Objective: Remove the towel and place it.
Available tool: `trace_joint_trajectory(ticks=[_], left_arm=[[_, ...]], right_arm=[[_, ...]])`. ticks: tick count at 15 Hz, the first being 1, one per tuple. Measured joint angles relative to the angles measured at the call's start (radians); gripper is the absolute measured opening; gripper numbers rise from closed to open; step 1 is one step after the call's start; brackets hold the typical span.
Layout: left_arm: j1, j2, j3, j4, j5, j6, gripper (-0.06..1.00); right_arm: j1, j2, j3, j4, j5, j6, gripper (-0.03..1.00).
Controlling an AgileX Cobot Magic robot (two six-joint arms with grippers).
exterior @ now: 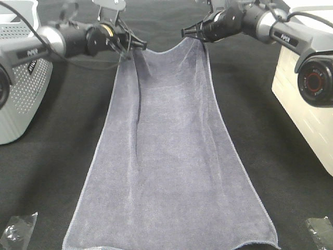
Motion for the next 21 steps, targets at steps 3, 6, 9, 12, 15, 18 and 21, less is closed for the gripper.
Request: trace_joint_trajectory(ticks=[3,6,9,12,15,18,21], left_arm=[[0.003,0.040,0.000,0.009,-0.040,-0.005,0.00],[0.013,0.061,0.000,0.008,-0.069,-0.005,0.00],[0.022,0.076,0.000,0.008,-0.073,-0.005,0.00],[0.026,0.086,0.000,0.008,-0.076,-0.005,0.00],[0.033,0.092,0.003,0.008,-0.075,-0.005,0.00],[0.034,0.092,0.003,0.008,-0.076,-0.005,0.00],[0.034,0.097,0.003,0.008,-0.083,-0.005,0.01]], right_arm=[[-0.018,0.018,0.000,-0.001,-0.040,0.000,0.02],[-0.036,0.022,0.000,-0.012,-0.043,0.000,0.02],[-0.037,0.051,-0.001,-0.020,-0.053,0.000,0.02],[-0.042,0.083,-0.001,-0.020,-0.044,0.000,0.02],[-0.059,0.084,-0.001,-0.020,-0.042,0.000,0.02],[-0.069,0.087,-0.001,-0.020,-0.028,0.000,0.02],[-0.069,0.091,-0.001,-0.007,-0.020,0.000,0.02]])
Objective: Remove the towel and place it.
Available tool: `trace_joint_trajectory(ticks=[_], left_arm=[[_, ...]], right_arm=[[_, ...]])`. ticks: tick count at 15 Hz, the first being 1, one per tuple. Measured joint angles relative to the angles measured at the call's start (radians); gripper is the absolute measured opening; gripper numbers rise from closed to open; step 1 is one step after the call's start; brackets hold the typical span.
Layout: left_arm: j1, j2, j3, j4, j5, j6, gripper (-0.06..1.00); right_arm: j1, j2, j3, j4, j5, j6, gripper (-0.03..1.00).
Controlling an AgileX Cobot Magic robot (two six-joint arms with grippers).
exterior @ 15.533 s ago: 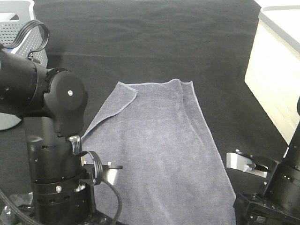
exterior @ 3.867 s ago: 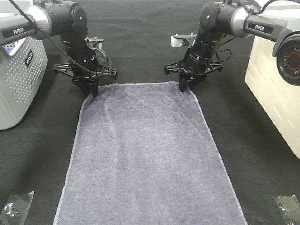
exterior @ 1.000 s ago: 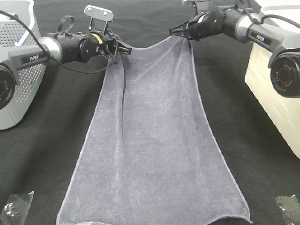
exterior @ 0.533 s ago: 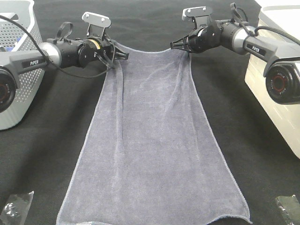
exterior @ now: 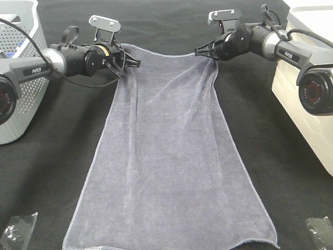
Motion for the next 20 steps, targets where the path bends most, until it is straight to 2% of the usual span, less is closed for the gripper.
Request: trace_joint_trajectory(ticks=[3,5,6,7,8,9,10,12,14,15,16,17,18,19,20], left_arm=[[0.000,0.028,0.000,0.000,-0.006,0.000,0.09],[0.000,0.040,0.000,0.000,-0.006,0.000,0.18],[0.000,0.041,0.000,0.000,-0.006,0.000,0.26],[0.000,0.041,0.000,0.000,-0.010,0.000,0.44],[0.000,0.041,0.000,-0.005,-0.011,0.000,0.49],[0.000,0.041,0.000,-0.012,-0.011,0.000,0.60],[0.000,0.041,0.000,-0.034,-0.011,0.000,0.69],[0.000,0.034,0.000,-0.064,0.005,0.000,0.77],[0.000,0.005,0.000,-0.070,0.065,0.000,0.77],[0.000,-0.067,0.000,-0.072,0.177,0.000,0.77],[0.000,-0.067,0.000,-0.072,0.177,0.000,0.77],[0.000,-0.112,0.000,-0.072,0.249,0.000,0.77],[0.000,-0.208,0.000,-0.072,0.407,0.000,0.77],[0.000,-0.208,0.000,-0.072,0.407,0.000,0.77],[0.000,-0.252,0.000,-0.072,0.512,0.005,0.77]], right_arm=[[0.000,0.000,0.000,0.011,0.020,0.000,0.06],[0.000,0.000,0.000,0.011,0.037,0.000,0.18],[0.000,0.000,0.000,0.011,0.043,0.003,0.29],[0.000,0.000,0.000,0.011,0.043,0.016,0.44],[0.000,0.000,0.000,0.011,0.046,0.022,0.58],[0.000,0.000,0.000,0.011,0.053,0.022,0.70],[0.000,0.000,0.000,0.011,0.071,0.022,0.76],[0.000,-0.005,0.000,0.011,0.129,0.022,0.81],[0.000,-0.042,0.000,0.011,0.192,0.022,0.81],[0.000,-0.101,0.000,0.043,0.271,0.022,0.81],[0.000,-0.101,0.000,0.043,0.271,0.022,0.81],[0.000,-0.127,0.000,0.067,0.312,0.018,0.81],[0.000,-0.176,0.000,0.123,0.444,-0.008,0.81],[0.000,-0.176,0.000,0.123,0.444,-0.008,0.81],[0.000,-0.203,0.000,0.134,0.521,-0.019,0.81]])
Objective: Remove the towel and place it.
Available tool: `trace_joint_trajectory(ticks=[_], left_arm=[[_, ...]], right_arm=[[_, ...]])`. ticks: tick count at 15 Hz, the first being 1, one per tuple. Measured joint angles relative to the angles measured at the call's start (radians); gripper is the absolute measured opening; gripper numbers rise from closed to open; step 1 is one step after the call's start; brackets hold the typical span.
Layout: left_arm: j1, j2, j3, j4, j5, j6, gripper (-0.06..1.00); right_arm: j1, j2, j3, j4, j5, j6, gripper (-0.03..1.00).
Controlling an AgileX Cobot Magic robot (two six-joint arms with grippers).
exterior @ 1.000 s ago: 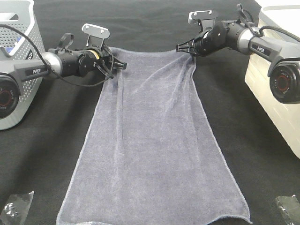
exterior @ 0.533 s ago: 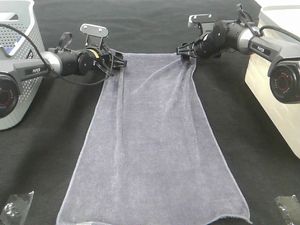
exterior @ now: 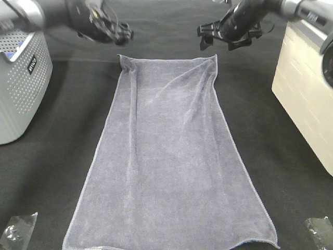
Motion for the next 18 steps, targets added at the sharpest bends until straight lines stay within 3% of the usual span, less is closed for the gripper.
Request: trace_joint_trajectory(ticks=[1,2,3,5,7,9,13,15,18], left_arm=[[0.000,-0.075,0.000,0.000,0.232,0.000,0.77],[0.000,-0.111,0.000,0.000,0.344,0.000,0.77],[0.000,-0.152,0.000,0.000,0.449,0.000,0.77],[0.002,-0.226,0.000,0.015,0.591,-0.005,0.77],[0.021,-0.287,0.000,0.023,0.647,-0.012,0.77],[0.092,-0.333,0.000,0.019,0.737,-0.057,0.77],[0.235,-0.370,0.035,0.020,0.756,-0.083,0.77],[0.245,-0.455,0.168,0.011,0.756,-0.074,0.75],[0.245,-0.680,0.475,0.047,0.756,-0.060,0.75]], right_arm=[[0.000,-0.075,0.000,0.007,0.192,-0.014,0.81],[0.000,-0.114,0.000,0.007,0.294,-0.012,0.81],[0.000,-0.151,0.000,0.007,0.358,-0.004,0.81],[0.000,-0.229,0.000,0.007,0.384,0.020,0.81],[-0.004,-0.302,0.000,0.007,0.392,0.054,0.81],[-0.024,-0.367,0.000,0.012,0.393,0.077,0.81],[-0.106,-0.473,0.055,0.069,0.393,0.089,0.81],[-0.109,-0.581,0.200,0.066,0.393,0.077,0.81],[-0.106,-0.824,0.546,0.059,0.392,0.077,0.78]])
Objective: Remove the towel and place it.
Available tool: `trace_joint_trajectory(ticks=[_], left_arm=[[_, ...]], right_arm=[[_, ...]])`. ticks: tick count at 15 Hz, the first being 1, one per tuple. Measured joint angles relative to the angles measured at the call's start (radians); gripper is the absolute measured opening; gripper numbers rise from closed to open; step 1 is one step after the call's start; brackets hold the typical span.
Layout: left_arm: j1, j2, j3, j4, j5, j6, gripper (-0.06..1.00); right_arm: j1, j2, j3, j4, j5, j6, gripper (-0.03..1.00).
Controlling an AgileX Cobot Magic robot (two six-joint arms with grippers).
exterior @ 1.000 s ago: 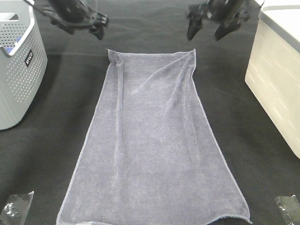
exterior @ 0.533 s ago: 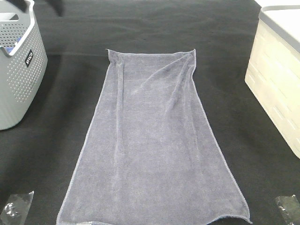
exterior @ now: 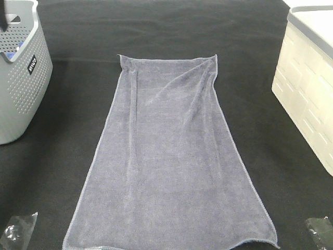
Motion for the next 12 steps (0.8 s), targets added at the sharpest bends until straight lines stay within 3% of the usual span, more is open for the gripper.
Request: trace_joint_trajectory(ticks=[5,12], left_arm=[[0.000,-0.505,0.442,0.018,-0.044,-0.031,0.75],[0.000,-1.135,0.794,0.019,-0.051,-0.031,0.75]], right_arm=[[0.000,-0.539,0.581,0.000,0.004,0.005,0.77],[0.000,-1.244,1.034,-0.002,0.006,0.008,0.77]])
